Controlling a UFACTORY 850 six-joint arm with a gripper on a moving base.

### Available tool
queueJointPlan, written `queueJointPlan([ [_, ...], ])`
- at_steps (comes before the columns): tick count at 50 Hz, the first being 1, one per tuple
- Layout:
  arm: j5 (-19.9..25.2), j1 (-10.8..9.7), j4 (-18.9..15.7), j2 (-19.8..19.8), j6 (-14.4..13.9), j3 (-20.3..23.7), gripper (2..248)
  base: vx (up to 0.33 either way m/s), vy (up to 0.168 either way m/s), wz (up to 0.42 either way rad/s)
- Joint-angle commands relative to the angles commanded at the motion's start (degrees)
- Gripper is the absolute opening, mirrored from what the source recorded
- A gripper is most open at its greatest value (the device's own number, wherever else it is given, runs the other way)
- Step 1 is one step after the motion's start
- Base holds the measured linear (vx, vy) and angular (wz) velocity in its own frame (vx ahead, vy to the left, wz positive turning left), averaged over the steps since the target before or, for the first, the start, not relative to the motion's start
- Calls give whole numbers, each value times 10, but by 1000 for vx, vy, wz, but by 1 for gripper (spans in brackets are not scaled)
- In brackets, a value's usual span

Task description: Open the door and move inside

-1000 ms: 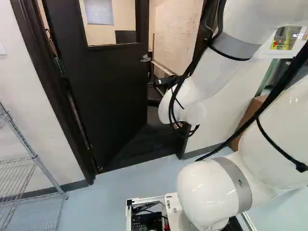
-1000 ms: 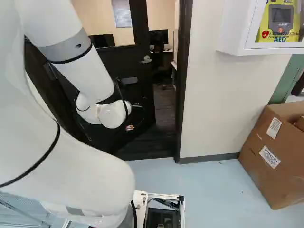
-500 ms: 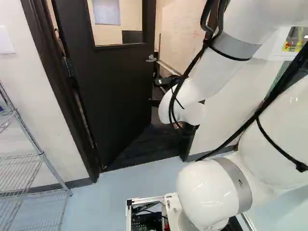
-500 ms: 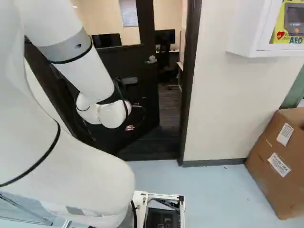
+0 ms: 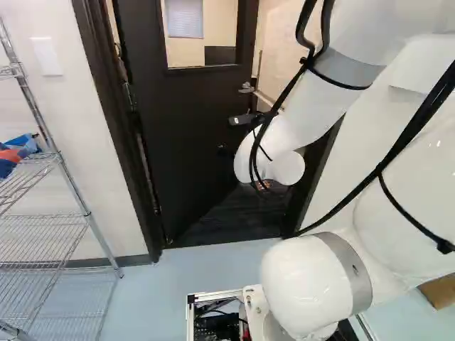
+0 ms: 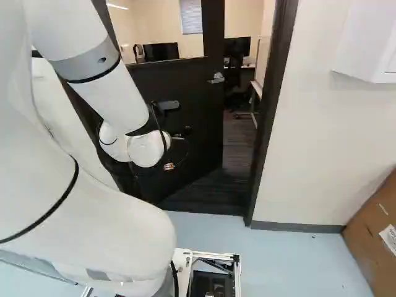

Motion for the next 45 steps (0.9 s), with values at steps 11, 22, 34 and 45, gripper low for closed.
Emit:
queueJointPlan([
  [11,0,0,0,0,0,0,247,91,92,298],
  [22,0,0,0,0,0,0,247,127,66,107],
  [34,0,0,0,0,0,0,247,98,36,-4],
  [45,0,0,0,0,0,0,247,96,34,-4],
])
